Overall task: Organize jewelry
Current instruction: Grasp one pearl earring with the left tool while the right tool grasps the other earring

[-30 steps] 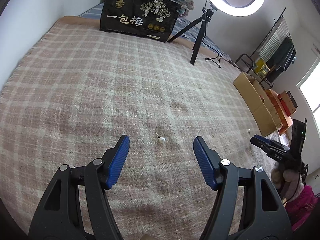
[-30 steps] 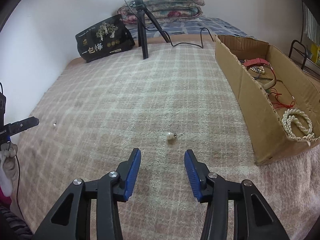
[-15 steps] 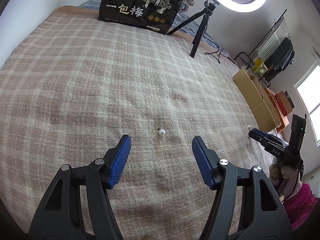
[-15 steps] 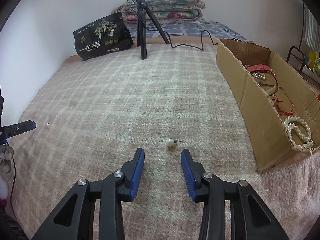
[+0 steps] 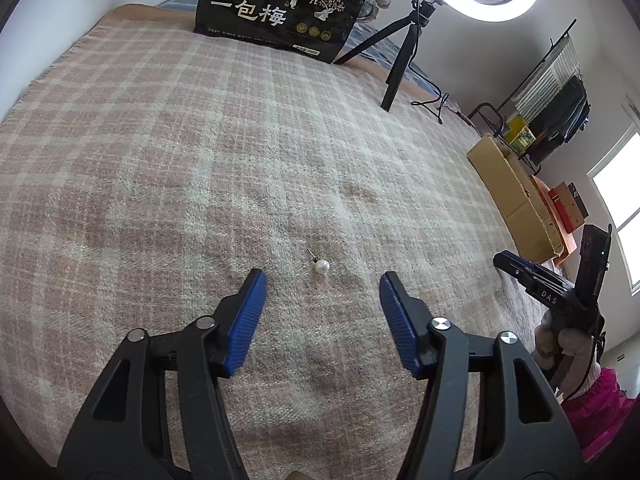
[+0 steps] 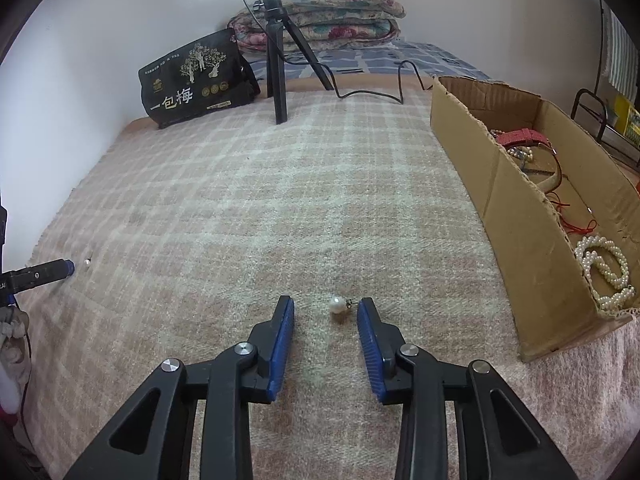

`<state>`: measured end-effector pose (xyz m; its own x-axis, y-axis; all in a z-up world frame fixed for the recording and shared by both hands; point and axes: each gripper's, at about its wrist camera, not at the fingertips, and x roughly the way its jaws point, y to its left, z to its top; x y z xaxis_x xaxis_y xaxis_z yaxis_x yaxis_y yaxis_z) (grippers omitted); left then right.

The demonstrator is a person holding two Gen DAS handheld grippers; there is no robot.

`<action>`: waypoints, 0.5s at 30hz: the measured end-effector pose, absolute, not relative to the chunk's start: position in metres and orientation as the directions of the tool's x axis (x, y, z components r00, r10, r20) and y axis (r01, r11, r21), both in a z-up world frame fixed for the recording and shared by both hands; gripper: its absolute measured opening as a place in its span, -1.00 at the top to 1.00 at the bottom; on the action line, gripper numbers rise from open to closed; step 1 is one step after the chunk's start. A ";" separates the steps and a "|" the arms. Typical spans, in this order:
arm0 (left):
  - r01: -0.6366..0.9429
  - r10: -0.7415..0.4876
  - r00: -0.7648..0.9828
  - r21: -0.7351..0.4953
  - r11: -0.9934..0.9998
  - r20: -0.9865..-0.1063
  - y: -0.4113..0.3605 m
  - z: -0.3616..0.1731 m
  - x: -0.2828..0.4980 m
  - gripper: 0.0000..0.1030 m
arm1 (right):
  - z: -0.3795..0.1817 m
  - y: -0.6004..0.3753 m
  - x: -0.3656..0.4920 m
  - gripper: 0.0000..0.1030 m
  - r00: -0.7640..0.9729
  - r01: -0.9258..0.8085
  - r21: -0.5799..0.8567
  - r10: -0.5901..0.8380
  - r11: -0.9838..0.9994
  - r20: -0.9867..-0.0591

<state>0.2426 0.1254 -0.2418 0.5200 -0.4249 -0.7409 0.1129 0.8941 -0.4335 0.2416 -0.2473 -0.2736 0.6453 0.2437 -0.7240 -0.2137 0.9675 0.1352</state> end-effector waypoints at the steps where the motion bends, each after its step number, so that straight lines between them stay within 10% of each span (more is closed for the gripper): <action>1: 0.113 -0.425 0.520 -0.433 0.894 -0.741 0.125 -0.243 0.244 -0.12 | -0.274 -0.246 0.242 0.39 0.646 -0.215 0.132 0.242 0.968 -0.724; 15: 0.188 -0.366 0.520 -0.315 0.930 -0.772 0.098 -0.246 0.252 0.18 | -0.275 -0.241 0.243 0.46 0.652 -0.220 0.103 0.225 0.970 -0.725</action>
<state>0.2517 0.0979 -0.2455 0.5198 -0.3662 -0.7718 0.1883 0.9304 -0.3146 0.2431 -0.2406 -0.2748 0.6516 0.2246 -0.7246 -0.2195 0.9701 0.1033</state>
